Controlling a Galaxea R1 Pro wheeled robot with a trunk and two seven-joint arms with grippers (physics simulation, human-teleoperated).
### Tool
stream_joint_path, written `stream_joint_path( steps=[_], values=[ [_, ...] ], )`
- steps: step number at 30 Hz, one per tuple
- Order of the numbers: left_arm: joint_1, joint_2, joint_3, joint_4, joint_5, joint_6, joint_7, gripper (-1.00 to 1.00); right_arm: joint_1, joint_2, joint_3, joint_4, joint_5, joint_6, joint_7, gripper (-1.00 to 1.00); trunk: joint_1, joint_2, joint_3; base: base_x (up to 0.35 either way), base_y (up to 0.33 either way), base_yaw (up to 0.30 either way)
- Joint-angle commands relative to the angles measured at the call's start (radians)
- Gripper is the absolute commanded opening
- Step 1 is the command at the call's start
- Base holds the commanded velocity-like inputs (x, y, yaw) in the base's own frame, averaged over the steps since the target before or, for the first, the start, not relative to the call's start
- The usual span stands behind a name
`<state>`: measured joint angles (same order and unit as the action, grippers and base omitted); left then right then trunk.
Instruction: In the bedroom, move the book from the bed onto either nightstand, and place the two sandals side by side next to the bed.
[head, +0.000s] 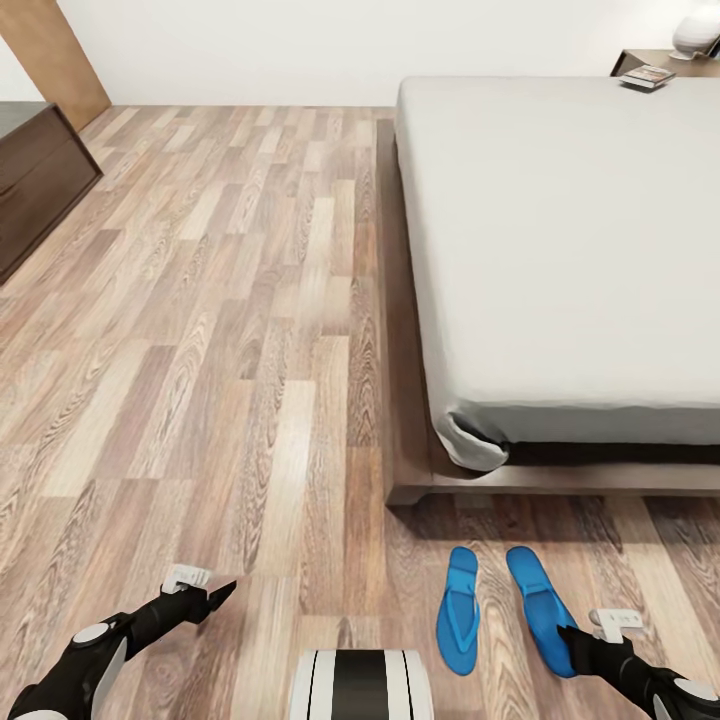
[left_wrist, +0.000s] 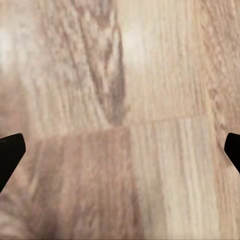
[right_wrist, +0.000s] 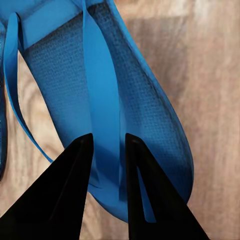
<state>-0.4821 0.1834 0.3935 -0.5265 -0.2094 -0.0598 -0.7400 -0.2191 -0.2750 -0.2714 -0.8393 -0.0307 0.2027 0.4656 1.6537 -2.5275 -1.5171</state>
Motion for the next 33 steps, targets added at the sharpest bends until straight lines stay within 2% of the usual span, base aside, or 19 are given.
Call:
stream_joint_path(
  steps=[1, 10, 29, 33],
  values=[
    [-0.001, -0.001, 0.007, 0.0, -0.011, -0.006, -0.006, 1.0, 0.0, 0.0, -0.003, -0.001, -0.005, 0.009, 0.007, -1.0, 0.0, 0.0, -0.001, 0.002, 0.019, 0.0],
    [-0.001, -0.001, 0.005, 0.0, -0.011, -0.006, -0.004, 1.0, 0.0, 0.0, -0.003, -0.001, -0.005, 0.009, 0.007, -1.0, 0.0, 0.0, -0.001, 0.07, 0.081, 0.0],
    [-0.001, -0.001, 0.005, 0.0, -0.01, -0.006, -0.004, 1.0, 0.0, 0.0, -0.003, -0.001, -0.005, 0.009, 0.008, -1.0, 0.0, 0.0, -0.001, 0.002, 0.002, 0.0],
    [-0.001, -0.001, 0.005, 0.0, -0.01, -0.006, -0.004, 1.0, 0.0, 0.001, -0.003, -0.001, -0.005, 0.009, 0.008, -1.0, 0.002, -0.001, -0.016, 0.0, 0.0, 0.0]
  ],
)
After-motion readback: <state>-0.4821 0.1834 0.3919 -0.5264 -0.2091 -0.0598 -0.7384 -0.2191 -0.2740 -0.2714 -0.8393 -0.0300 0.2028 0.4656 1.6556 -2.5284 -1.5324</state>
